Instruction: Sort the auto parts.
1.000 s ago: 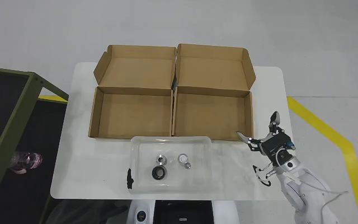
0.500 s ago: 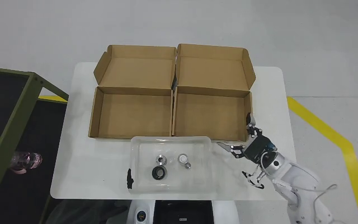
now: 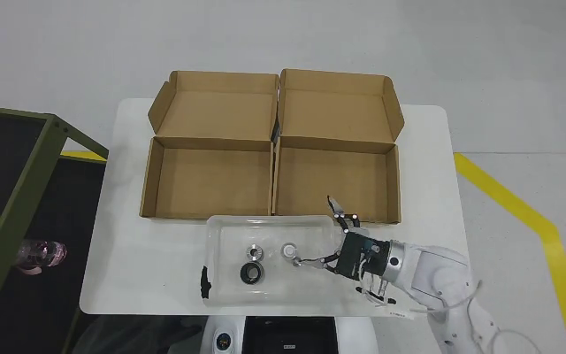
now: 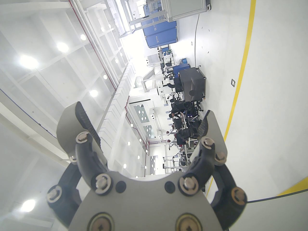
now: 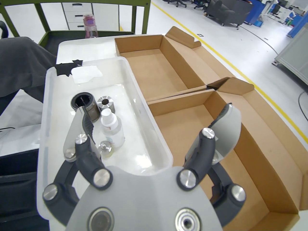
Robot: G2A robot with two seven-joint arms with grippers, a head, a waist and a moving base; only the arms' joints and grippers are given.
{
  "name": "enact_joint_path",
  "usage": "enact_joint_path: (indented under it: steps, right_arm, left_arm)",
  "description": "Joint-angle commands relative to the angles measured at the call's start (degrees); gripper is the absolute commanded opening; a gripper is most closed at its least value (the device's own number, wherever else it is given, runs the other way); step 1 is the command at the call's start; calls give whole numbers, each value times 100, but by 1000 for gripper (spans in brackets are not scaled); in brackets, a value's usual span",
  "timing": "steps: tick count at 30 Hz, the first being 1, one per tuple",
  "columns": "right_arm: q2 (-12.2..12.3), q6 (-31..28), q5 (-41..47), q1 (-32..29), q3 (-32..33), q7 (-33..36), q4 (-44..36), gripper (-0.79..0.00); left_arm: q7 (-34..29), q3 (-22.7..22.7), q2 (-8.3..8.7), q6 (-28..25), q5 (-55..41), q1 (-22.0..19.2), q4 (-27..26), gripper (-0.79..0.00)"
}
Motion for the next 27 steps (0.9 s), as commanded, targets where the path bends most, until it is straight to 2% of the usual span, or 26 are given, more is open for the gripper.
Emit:
enact_joint_path:
  steps: [1, 16, 27]
  right_arm:
    - [0, -93, 30, 95, -171, 162, 8, 0]
    - [9, -492, 338, 641, -1185, 1547, 239, 0]
    - [52, -373, 460, 825, -1387, 2039, 410, 0]
  left_arm:
    - [0, 0, 0, 0, 0, 0, 0, 0]
    - [0, 0, 0, 0, 0, 0, 0, 0]
    - [0, 0, 0, 0, 0, 0, 0, 0]
